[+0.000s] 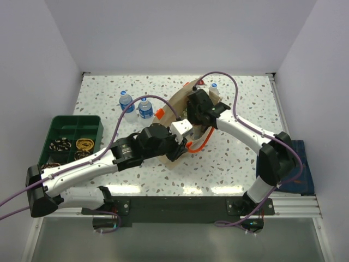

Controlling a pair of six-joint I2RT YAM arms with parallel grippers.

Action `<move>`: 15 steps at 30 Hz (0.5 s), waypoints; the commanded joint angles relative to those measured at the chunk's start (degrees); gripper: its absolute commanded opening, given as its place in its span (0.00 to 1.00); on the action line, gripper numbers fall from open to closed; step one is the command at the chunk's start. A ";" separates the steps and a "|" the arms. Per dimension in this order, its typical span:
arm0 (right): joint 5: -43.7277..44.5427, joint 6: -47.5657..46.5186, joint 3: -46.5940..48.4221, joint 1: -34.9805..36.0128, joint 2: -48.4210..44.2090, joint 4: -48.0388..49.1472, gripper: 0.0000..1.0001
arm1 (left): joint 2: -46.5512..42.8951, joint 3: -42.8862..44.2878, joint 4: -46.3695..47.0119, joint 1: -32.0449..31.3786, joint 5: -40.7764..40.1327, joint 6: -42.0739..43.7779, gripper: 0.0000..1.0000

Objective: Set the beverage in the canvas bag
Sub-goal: Place the drink in the canvas bag.

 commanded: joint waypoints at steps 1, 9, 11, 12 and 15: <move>1.06 0.13 3.32 -0.08 -2.12 0.77 0.45 | -1.39 0.73 2.10 0.06 1.10 -0.92 0.35; 0.88 0.21 3.49 -0.17 -4.05 0.77 0.63 | -0.86 -0.42 2.54 0.06 1.89 -0.22 0.39; 1.06 0.30 3.58 -0.08 -4.49 0.68 0.64 | -0.60 -0.51 2.54 0.06 3.21 -0.13 0.40; 1.06 0.30 3.58 -0.17 -4.75 0.68 0.65 | -0.51 -0.59 2.54 0.06 3.47 -0.13 0.40; 1.59 0.30 3.85 -0.17 -5.63 0.59 0.67 | -0.07 -0.51 2.46 0.06 3.65 -0.04 0.41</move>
